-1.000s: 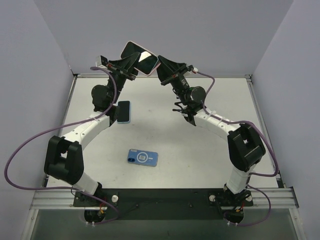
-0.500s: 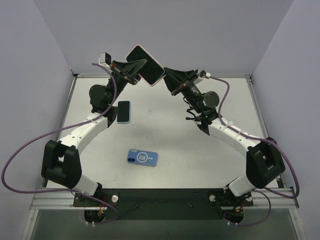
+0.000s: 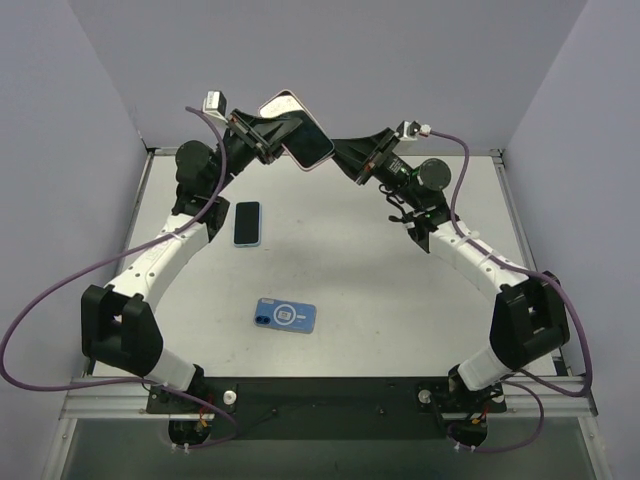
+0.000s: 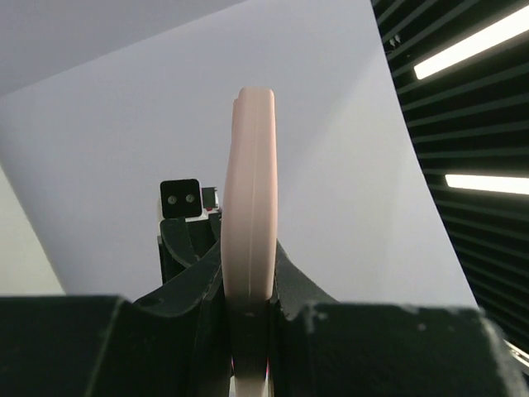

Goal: Take the phone out of the phone case
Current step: Remove the phone case from the phone.

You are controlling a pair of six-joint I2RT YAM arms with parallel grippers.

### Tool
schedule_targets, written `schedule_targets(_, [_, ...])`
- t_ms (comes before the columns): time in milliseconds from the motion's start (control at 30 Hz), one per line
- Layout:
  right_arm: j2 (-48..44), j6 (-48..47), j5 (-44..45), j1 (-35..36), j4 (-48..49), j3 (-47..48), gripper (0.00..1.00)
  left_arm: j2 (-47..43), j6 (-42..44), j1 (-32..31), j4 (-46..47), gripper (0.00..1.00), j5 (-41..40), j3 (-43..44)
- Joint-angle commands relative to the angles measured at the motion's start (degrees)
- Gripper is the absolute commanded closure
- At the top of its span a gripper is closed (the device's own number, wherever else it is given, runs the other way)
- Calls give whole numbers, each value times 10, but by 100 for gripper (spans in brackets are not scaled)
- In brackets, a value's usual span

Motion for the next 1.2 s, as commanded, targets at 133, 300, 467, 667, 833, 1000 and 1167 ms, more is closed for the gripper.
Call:
schedule_targets(133, [84,-101,-207,32,-185,59,78,-37,10,-66,0,100,145,87])
schedule_targets(300, [100,-77,-200,43,-166,86,78,-12,25,-94,-8,100,140,93])
schedule_targets(467, [132,-17,-209,54,-86,110,83,7,30,-110,-8,100,147,102])
schedule_targets(667, [148,124,-205,37,117,54,100,7,66,-106,-42,100,164,96])
schedule_targets(833, [58,40,-184,-6,6,-42,100,11,140,-102,-184,69,136,87])
schedule_targets(1000, [-74,-240,-94,-59,-351,-64,100,31,166,-108,-213,33,130,49])
schedule_targets(1167, [-161,-333,3,-87,-545,-68,100,62,179,-110,-224,23,137,32])
